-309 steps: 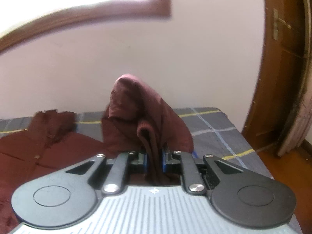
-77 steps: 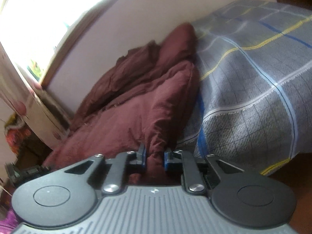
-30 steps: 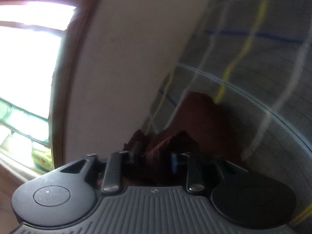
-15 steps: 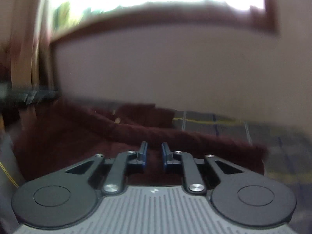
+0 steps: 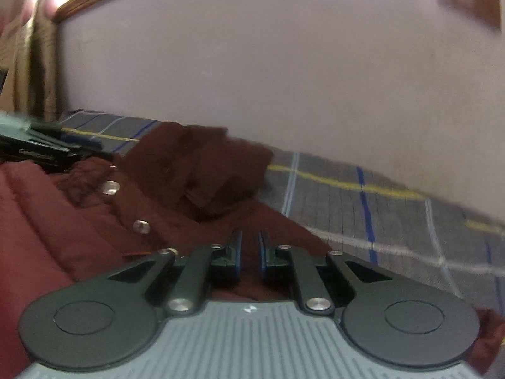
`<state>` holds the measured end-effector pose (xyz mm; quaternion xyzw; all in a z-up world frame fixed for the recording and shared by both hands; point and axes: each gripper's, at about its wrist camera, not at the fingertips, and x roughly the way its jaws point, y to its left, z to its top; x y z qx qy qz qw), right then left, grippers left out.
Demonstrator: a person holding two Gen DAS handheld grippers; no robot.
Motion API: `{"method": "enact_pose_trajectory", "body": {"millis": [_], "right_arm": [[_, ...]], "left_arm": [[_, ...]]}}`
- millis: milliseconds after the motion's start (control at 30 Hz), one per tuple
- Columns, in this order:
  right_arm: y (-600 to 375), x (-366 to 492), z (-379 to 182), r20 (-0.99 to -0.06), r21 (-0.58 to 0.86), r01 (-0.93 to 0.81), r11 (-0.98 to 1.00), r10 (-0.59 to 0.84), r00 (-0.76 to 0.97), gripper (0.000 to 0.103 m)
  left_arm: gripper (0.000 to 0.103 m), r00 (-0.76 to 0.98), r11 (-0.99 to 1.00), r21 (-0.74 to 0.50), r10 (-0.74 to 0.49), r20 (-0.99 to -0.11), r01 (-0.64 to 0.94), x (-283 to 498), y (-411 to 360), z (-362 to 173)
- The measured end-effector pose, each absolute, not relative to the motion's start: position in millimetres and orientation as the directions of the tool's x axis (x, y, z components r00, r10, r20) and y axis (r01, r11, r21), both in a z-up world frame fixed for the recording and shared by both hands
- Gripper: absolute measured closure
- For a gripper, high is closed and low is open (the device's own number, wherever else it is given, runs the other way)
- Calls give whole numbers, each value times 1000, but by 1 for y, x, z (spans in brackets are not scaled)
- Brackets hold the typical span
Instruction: Fold large clothes
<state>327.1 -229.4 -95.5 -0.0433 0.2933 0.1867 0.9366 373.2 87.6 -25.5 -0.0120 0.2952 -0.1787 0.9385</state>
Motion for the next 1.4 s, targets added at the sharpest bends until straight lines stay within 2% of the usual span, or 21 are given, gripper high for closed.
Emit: {"method": "enact_pose_trajectory", "body": {"millis": [100, 133, 233, 333, 500, 667, 700, 767, 833, 900, 933, 1033, 1400], "right_arm": [[-238, 340, -109, -590, 71, -346, 935, 320, 742, 93], [-242, 344, -114, -594, 93, -332, 939, 320, 738, 93], [-252, 352, -124, -597, 120, -309, 944, 317, 737, 93], [-260, 358, -130, -612, 116, -279, 953, 290, 736, 94], [-273, 363, -134, -625, 79, -249, 965, 243, 742, 95], [-296, 366, -136, -627, 61, -204, 977, 197, 753, 95], [-302, 366, -137, -628, 50, -180, 982, 171, 760, 94], [-319, 367, -139, -628, 72, -146, 987, 158, 762, 80], [-323, 366, -141, -627, 23, -115, 993, 104, 772, 55], [-325, 366, -141, -626, 10, -98, 995, 82, 775, 50], [-325, 367, -142, -627, 4, -84, 996, 68, 776, 42], [-324, 366, -142, -623, -22, -67, 997, 39, 781, 39], [-313, 367, -144, -603, -140, -28, 990, -63, 795, 34]], "left_arm": [[43, 763, 939, -206, -345, -546, 277, 381, 101, -38], [51, 768, 943, -210, -332, -547, 258, 383, 107, -39], [54, 766, 941, -249, -331, -552, 227, 387, 118, -44], [57, 767, 942, -264, -324, -555, 207, 389, 126, -46], [71, 783, 954, -275, -261, -564, 120, 396, 139, -47], [75, 795, 961, -267, -213, -568, 67, 396, 155, -44], [76, 798, 965, -253, -201, -569, 63, 395, 156, -44], [76, 809, 977, -209, -149, -568, 33, 393, 158, -42], [76, 813, 981, -192, -120, -570, 10, 394, 161, -42], [76, 820, 989, -148, -64, -570, -26, 393, 162, -41], [76, 824, 990, -135, -45, -565, -38, 392, 164, -41], [76, 818, 986, -128, 15, -575, -108, 395, 173, -43], [70, 792, 990, -60, 64, -607, -127, 404, 165, -48]]}}
